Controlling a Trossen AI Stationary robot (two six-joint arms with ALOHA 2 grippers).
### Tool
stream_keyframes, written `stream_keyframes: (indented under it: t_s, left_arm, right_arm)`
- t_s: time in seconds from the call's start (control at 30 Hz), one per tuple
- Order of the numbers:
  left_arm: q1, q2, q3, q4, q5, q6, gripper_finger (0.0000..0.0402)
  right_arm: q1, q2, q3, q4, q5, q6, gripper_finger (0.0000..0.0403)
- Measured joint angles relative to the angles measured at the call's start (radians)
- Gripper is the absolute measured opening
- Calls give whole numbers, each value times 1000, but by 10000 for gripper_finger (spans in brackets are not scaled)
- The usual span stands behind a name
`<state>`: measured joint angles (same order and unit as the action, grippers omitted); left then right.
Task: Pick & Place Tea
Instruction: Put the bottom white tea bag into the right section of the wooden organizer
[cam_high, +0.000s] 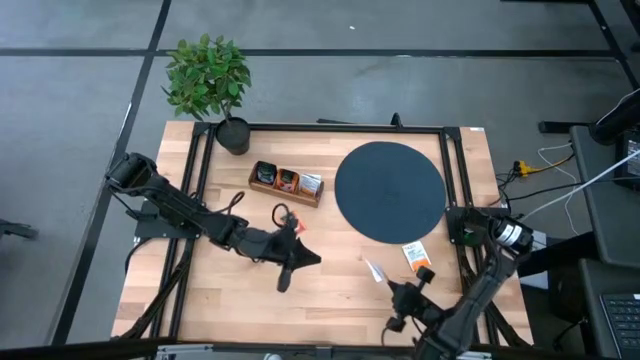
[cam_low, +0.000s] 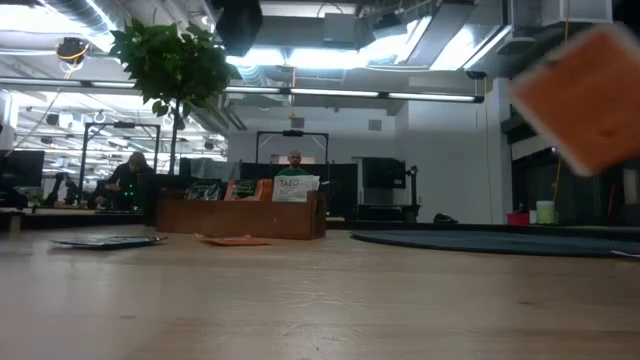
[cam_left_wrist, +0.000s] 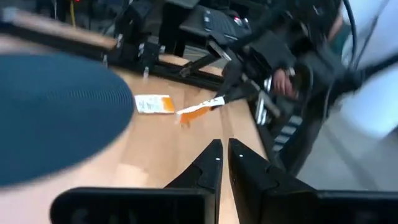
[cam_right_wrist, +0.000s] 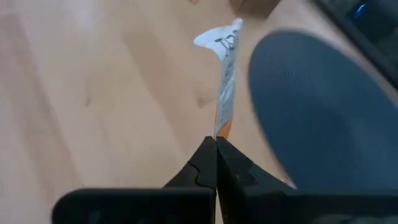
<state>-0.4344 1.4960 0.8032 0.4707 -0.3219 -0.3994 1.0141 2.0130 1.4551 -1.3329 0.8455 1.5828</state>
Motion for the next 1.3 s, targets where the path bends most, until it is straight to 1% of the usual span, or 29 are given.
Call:
stream_keyframes:
  t_s: [0.07,0.2,0.27,0.43,0.6,0.73,0.97,1.1,1.3]
  left_arm:
    - [10,0,0,2,9,-117,27]
    - [30,0,0,-2,39,-277,42]
    - [40,0,0,-2,55,-335,55]
    - [65,0,0,-3,47,-477,99]
    - [94,0,0,-3,44,-596,143]
    - [118,0,0,-9,46,-678,167]
    - [149,0,-2,-82,54,-794,180]
    - [168,1,-2,-84,47,-811,180]
    - [212,4,-2,-82,33,-848,180]
  right_arm:
    - [-30,0,0,1,37,-47,0]
    - [-84,0,0,3,89,-127,0]
    - [-110,0,0,5,98,-158,0]
    - [-166,0,0,7,114,-232,0]
    - [-216,0,0,7,156,-307,0]
    - [-258,-1,0,2,179,-358,0]
    - [-333,-1,0,3,230,-422,0]
    - [-371,-1,0,15,259,-481,0]
    - [-415,-1,0,63,265,-593,0]
